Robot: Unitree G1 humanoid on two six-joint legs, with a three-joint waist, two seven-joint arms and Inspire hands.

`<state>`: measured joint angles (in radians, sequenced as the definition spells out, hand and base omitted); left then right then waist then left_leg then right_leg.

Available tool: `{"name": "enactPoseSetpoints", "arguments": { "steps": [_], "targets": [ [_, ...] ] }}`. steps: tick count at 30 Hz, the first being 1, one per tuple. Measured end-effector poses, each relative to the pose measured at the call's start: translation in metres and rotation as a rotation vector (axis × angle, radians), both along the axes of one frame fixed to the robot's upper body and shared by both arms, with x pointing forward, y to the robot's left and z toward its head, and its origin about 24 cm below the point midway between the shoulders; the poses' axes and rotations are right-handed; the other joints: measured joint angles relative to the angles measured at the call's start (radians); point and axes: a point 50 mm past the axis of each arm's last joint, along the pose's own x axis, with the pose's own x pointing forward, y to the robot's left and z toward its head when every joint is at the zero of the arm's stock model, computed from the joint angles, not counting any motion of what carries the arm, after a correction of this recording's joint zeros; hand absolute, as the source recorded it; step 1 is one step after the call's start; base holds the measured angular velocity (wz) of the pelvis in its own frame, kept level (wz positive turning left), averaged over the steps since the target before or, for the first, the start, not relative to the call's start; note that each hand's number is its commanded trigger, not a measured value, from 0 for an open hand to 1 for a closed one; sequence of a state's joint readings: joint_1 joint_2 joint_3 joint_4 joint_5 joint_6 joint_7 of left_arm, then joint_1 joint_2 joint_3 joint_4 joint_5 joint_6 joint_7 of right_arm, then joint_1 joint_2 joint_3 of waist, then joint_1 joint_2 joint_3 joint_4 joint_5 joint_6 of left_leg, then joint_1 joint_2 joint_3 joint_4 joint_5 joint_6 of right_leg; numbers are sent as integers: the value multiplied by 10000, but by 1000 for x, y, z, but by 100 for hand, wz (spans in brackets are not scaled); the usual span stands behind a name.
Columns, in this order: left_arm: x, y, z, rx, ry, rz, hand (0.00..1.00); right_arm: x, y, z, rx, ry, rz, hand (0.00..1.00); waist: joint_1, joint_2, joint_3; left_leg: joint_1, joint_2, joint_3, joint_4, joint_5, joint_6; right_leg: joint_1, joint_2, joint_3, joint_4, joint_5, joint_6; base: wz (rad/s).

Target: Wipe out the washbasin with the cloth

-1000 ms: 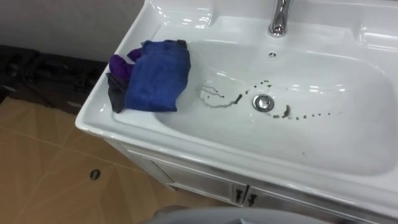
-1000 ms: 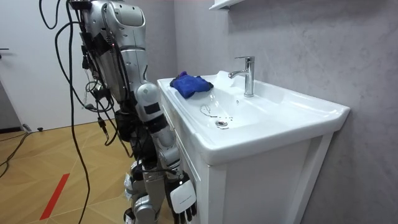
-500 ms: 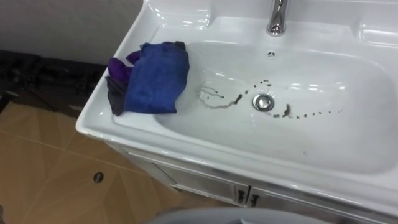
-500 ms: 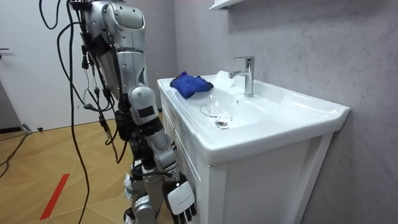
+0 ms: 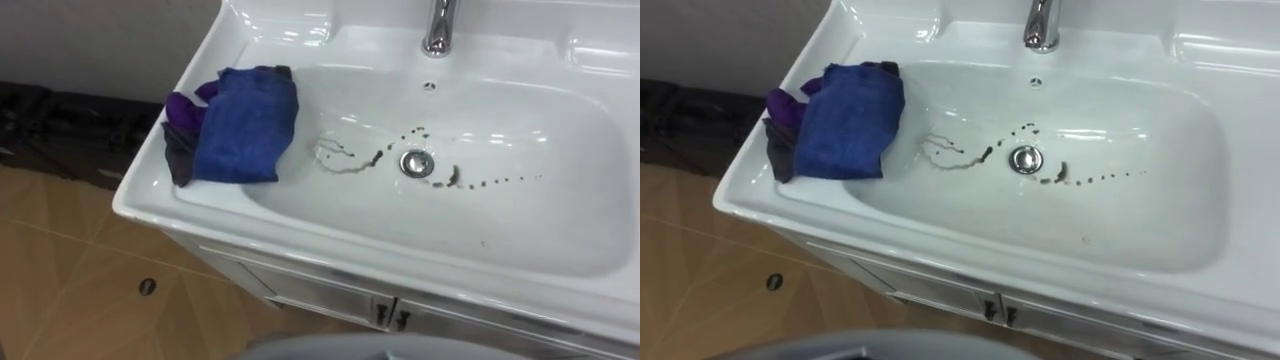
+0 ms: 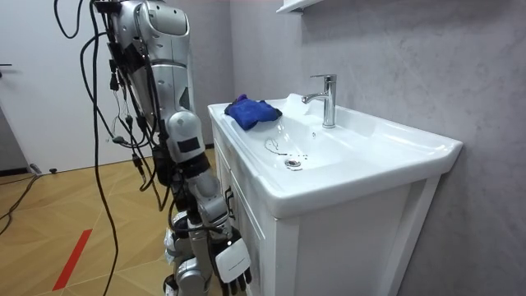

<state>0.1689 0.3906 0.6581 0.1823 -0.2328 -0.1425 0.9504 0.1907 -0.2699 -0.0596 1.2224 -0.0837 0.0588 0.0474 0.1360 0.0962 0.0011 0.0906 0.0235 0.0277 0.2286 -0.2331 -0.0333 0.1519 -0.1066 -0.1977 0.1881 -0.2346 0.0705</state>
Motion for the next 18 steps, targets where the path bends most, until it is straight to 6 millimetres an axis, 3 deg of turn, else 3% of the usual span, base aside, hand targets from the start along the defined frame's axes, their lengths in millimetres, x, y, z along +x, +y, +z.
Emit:
{"name": "enactPoseSetpoints", "arguments": {
  "steps": [7,10,11,12,15,16,18],
  "targets": [
    [17,-11,9,571,172,-1124,0,-1,3,-1,333,101,191,0,-295,-6,10,100,4,38,-74,0,0,39,3,59,-18,19,5,-2],
    [23,-16,13,1162,601,-1580,0,0,6,-2,418,119,238,0,-525,-212,34,92,10,35,-70,0,0,44,7,36,-31,19,4,0],
    [24,-18,14,1264,644,-1691,0,1,7,-2,437,113,260,0,-558,-91,6,92,13,34,-68,0,0,50,13,40,-37,20,4,0],
    [29,-23,14,1432,795,-2001,0,1,8,-3,468,143,310,0,-608,-76,24,93,15,35,-70,0,0,49,17,56,-31,20,3,0],
    [42,-38,14,1931,1233,-2898,0,1,9,-4,565,263,304,0,-784,-315,43,97,22,65,-64,0,0,36,17,71,-10,23,-2,0],
    [48,-46,14,2204,1497,-3381,0,0,9,-4,636,314,304,0,-837,-294,-4,109,22,67,-61,0,0,46,19,87,-9,26,-4,0],
    [56,-57,13,2647,1929,-4062,0,-1,10,-4,765,353,311,0,-910,-220,43,141,23,84,-74,0,0,57,21,117,-5,33,-6,-6]
  ]
}}
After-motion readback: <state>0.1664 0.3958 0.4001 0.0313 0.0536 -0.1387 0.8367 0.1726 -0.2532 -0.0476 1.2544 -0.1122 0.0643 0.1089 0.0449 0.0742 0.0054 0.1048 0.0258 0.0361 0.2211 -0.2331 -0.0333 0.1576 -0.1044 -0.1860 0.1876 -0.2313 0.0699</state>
